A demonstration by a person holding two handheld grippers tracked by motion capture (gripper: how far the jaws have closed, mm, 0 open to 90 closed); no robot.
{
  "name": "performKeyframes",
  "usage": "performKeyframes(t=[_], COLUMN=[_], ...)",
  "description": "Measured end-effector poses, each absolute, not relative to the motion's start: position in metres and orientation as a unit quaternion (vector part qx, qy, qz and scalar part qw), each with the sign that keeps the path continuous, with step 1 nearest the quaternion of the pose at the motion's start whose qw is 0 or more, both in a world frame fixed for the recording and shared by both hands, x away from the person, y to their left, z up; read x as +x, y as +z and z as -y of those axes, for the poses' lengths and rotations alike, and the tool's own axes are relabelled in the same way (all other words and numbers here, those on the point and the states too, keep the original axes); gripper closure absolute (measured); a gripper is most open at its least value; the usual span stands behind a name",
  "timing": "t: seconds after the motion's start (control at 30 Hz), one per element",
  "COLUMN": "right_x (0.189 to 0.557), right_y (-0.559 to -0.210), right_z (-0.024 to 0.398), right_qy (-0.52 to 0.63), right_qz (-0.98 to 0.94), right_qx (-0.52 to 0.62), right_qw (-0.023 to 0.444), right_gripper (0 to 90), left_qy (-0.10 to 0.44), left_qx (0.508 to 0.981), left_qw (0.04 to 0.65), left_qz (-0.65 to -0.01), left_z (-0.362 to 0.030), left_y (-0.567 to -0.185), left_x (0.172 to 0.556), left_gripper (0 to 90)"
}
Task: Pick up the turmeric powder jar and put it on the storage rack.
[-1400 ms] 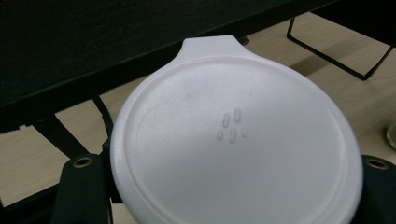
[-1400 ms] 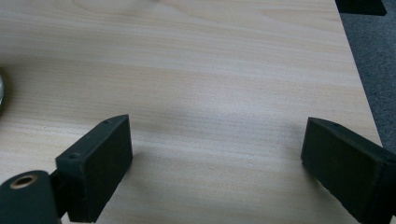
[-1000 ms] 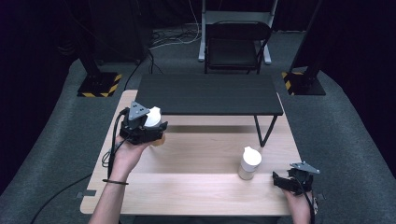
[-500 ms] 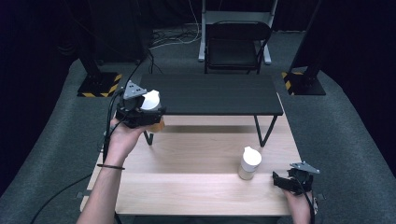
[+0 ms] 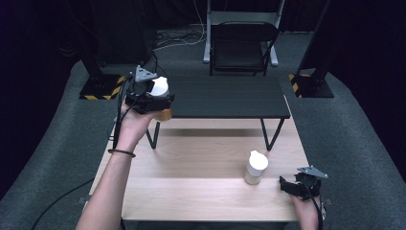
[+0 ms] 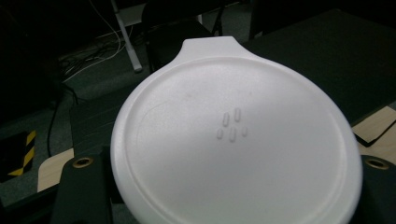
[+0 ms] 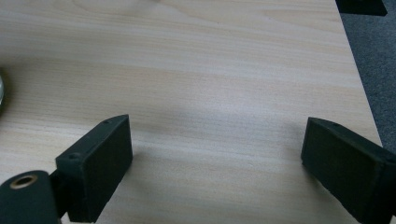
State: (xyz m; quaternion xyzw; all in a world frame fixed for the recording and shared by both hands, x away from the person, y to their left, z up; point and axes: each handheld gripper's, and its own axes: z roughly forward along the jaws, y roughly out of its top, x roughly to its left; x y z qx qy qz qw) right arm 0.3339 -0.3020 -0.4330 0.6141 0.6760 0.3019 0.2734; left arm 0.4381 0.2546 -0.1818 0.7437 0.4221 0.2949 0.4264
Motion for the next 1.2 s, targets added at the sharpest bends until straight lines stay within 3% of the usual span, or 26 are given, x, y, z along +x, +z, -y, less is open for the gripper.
performKeyframes(t=[0.47, 1.2], right_x=[0.334, 0.334], right_y=[-0.433, -0.433], right_z=[0.302, 0.303], right_qy=[0.302, 0.303], right_qz=[-0.677, -0.678], right_qx=[0.613, 0.612], right_qw=[0.273, 0.272], right_gripper=[7.7, 7.6], left_qy=[0.296, 0.284], left_qx=[0.726, 0.728], left_qw=[0.427, 0.419], left_qz=[-0.451, -0.462], left_z=[-0.236, -0.224], left_y=[-0.177, -0.185], left_x=[0.477, 0.49], left_gripper=[30.0, 29.7])
